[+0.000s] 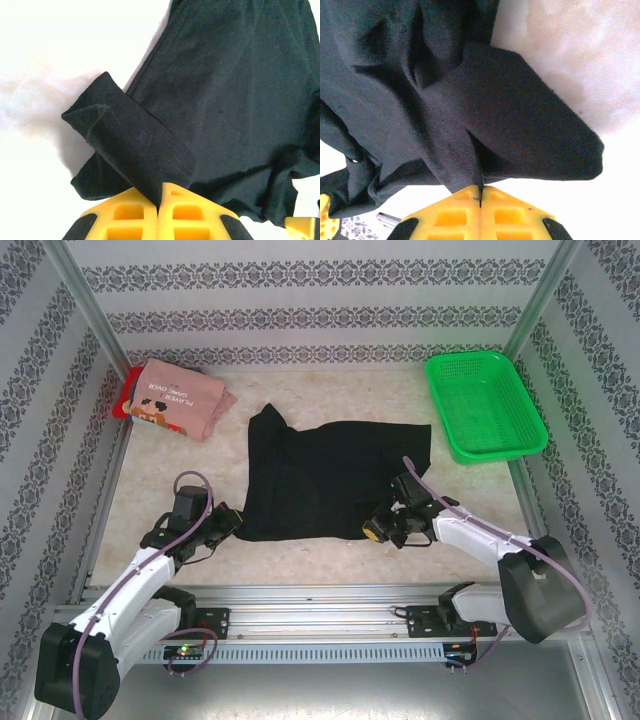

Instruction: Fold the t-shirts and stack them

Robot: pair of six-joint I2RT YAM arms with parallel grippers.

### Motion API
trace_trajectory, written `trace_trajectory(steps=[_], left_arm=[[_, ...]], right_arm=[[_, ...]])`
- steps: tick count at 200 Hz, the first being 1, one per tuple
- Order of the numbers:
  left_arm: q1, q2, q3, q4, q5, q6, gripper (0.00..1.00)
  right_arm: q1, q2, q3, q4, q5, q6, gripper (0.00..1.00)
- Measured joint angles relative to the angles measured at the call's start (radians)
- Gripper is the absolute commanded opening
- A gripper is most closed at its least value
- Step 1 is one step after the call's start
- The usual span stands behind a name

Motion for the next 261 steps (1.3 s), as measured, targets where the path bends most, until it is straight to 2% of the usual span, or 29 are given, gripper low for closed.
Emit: trace_trajectory(steps=[57, 60, 78, 91, 106, 133, 167, 194, 203, 217, 226, 237, 261], left_arm=[[-0.024, 0.028, 0.002, 0.001, -0.003, 0.016, 0.00], [-0.027, 0.031, 0.003, -0.001, -0.004, 0.016, 0.04], [-0.034, 0.045, 0.011, -0.015, -0.011, 0.031, 0.41], [-0.034, 0.046, 0.017, -0.033, -0.012, 0.037, 0.57], [-0.034, 0.045, 0.033, -0.060, -0.023, 0.038, 0.66], [-0.034, 0.043, 0.098, -0.122, -0.043, 0.050, 0.70], [-0.034, 0.075, 0.150, -0.155, -0.059, 0.070, 0.69], [-0.034, 0.144, 0.150, -0.157, -0.049, 0.074, 0.61], [-0.034, 0.180, 0.150, -0.154, -0.034, 0.069, 0.51], [-0.034, 0.226, 0.150, -0.149, -0.013, 0.065, 0.26], [-0.034, 0.247, 0.153, -0.149, -0.001, 0.070, 0.16], [-0.034, 0.262, 0.166, -0.151, 0.006, 0.072, 0.09], [-0.035, 0.283, 0.262, -0.181, 0.008, 0.100, 0.06]], right_arm=[[-0.082, -0.083, 0.022, -0.118, 0.000, -0.055, 0.00], [-0.087, -0.088, 0.025, -0.126, 0.000, -0.059, 0.00], [-0.127, -0.119, 0.048, -0.180, 0.000, -0.096, 0.00], [-0.163, -0.146, 0.059, -0.220, 0.001, -0.126, 0.00], [-0.219, -0.180, 0.062, -0.269, 0.000, -0.161, 0.00], [-0.380, -0.241, 0.072, -0.375, 0.008, -0.247, 0.00], [-0.582, -0.265, 0.132, -0.483, 0.016, -0.362, 0.00], [-0.643, -0.260, 0.186, -0.521, 0.024, -0.424, 0.00], [-0.647, -0.253, 0.197, -0.525, 0.023, -0.438, 0.00], [-0.647, -0.244, 0.201, -0.526, 0.023, -0.451, 0.00], [-0.647, -0.241, 0.201, -0.530, 0.023, -0.455, 0.00], [-0.647, -0.240, 0.201, -0.533, 0.023, -0.462, 0.00], [-0.647, -0.240, 0.201, -0.534, 0.023, -0.475, 0.00]])
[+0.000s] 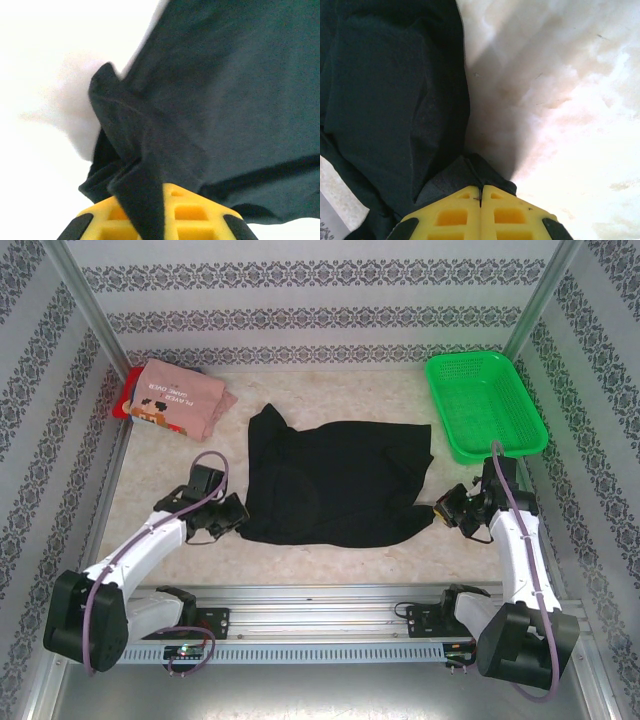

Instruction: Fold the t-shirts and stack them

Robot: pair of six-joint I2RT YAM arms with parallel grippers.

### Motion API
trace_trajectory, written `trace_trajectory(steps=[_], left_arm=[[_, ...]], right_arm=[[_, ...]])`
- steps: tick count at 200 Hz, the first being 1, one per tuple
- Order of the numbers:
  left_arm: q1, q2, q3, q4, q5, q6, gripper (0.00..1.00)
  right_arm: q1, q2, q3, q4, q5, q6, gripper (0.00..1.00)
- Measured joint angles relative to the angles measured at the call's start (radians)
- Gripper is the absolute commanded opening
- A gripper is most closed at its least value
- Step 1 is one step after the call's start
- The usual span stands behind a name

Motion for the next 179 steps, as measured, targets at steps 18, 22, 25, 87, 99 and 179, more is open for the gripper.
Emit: trace_trajectory(steps=[18, 22, 25, 87, 99, 179], left_arm=[[-0.014, 0.029, 0.125, -0.043, -0.019, 0.046, 0.06], [-0.019, 0.035, 0.153, -0.051, -0.023, 0.057, 0.06], [-0.023, 0.041, 0.175, -0.060, -0.030, 0.069, 0.06], [-0.157, 0.159, 0.530, -0.226, -0.183, 0.279, 0.08], [-0.199, 0.200, 0.574, -0.250, -0.200, 0.304, 0.08], [-0.424, 0.372, 0.799, -0.283, -0.257, 0.468, 0.09]], right_arm=[[0.000, 0.000, 0.000, -0.001, 0.000, -0.006, 0.00], [0.000, 0.000, 0.000, -0.002, 0.000, -0.007, 0.00], [0.000, 0.000, 0.000, -0.003, 0.000, -0.010, 0.00], [-0.001, 0.002, 0.005, -0.029, 0.007, -0.036, 0.00], [-0.009, 0.003, 0.016, -0.038, 0.010, -0.047, 0.00], [-0.060, 0.010, 0.068, -0.077, 0.032, -0.097, 0.00]])
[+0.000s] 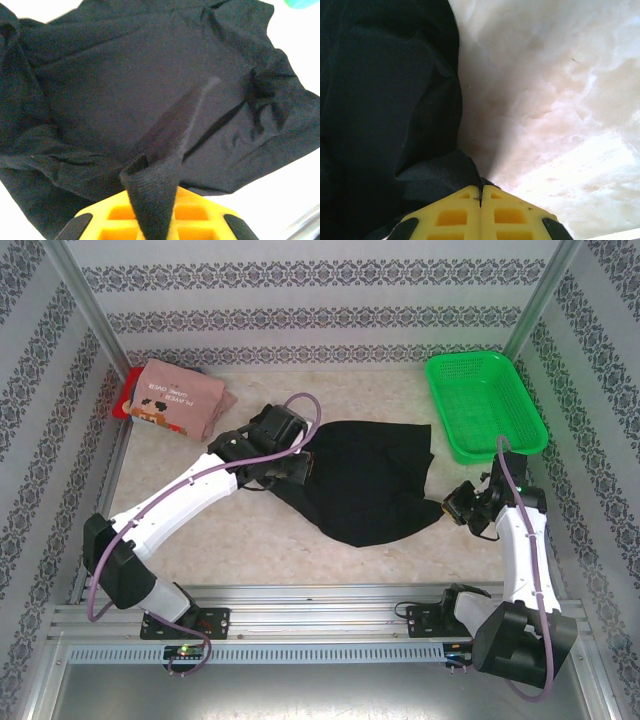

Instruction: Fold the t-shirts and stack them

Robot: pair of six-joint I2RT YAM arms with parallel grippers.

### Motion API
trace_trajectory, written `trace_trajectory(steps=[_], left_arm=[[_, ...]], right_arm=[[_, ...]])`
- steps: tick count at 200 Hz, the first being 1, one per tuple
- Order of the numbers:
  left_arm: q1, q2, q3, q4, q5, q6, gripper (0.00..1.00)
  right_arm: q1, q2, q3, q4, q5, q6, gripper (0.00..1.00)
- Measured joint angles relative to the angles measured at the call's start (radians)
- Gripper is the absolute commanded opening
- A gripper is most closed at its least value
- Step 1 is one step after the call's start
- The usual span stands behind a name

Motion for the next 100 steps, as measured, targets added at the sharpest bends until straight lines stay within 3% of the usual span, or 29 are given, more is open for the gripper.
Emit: trace_trajectory(steps=[39, 67, 100], left_arm=[[0.001, -0.093, -0.017, 0.061, -0.071, 0.111, 0.11], [0.001, -0.236, -0.133, 0.161, -0.072, 0.174, 0.11], [0.050, -0.366, -0.322, 0.217, -0.121, 0.104, 0.12]], right_arm=[[-0.013, 0.000, 0.000, -0.011, 0.000, -0.010, 0.00], [-0.013, 0.009, 0.000, -0.011, 0.000, -0.010, 0.00], [-0.013, 0.020, 0.000, -0.007, -0.001, -0.010, 0.00]])
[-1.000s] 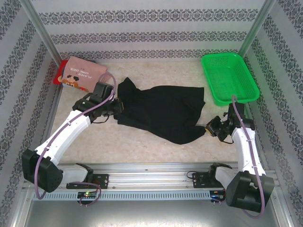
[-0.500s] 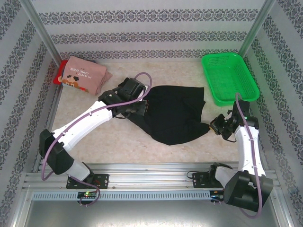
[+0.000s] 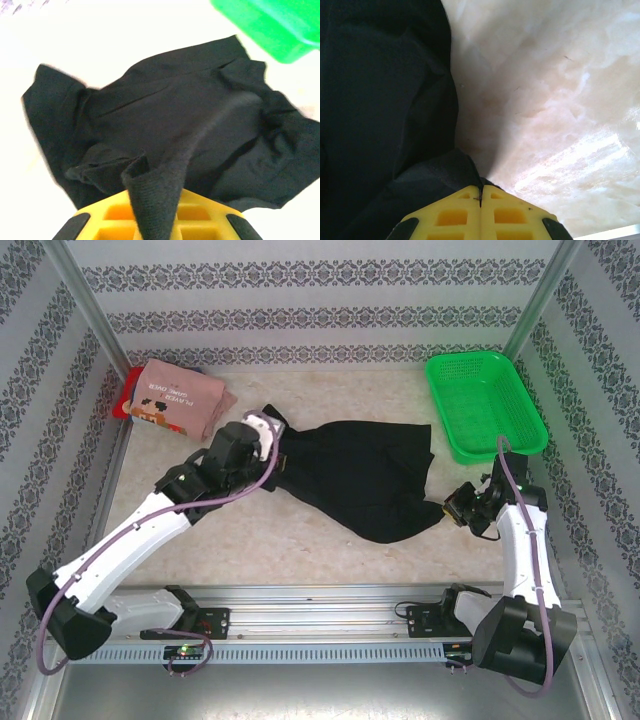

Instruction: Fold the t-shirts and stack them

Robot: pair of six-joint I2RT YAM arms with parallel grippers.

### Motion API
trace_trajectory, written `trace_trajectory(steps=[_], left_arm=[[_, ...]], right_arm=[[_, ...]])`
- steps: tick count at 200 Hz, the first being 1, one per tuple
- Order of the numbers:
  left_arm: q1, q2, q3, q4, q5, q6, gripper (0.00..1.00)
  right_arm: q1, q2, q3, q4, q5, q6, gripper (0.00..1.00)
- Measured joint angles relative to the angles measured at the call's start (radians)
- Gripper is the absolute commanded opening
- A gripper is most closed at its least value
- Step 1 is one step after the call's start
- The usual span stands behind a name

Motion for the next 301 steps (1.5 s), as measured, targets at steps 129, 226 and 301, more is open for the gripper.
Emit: trace_trajectory(steps=[129, 226, 301], left_arm=[[0.194, -0.441, -0.505, -0.266, -0.155, -0.969, 0.77], [0.536, -0.179, -0.588, -0.048, 0.209, -0.749, 0.69], [0.594, 0.057, -0.562, 0.088, 0.406, -0.497, 0.56]], right_arm=[[0.000, 0.040, 0.000, 0.041, -0.027, -0.011, 0.00], [0.000, 0.052, -0.003, 0.048, -0.041, -0.047, 0.00], [0.000, 0.050, -0.004, 0.040, -0.047, -0.061, 0.00]])
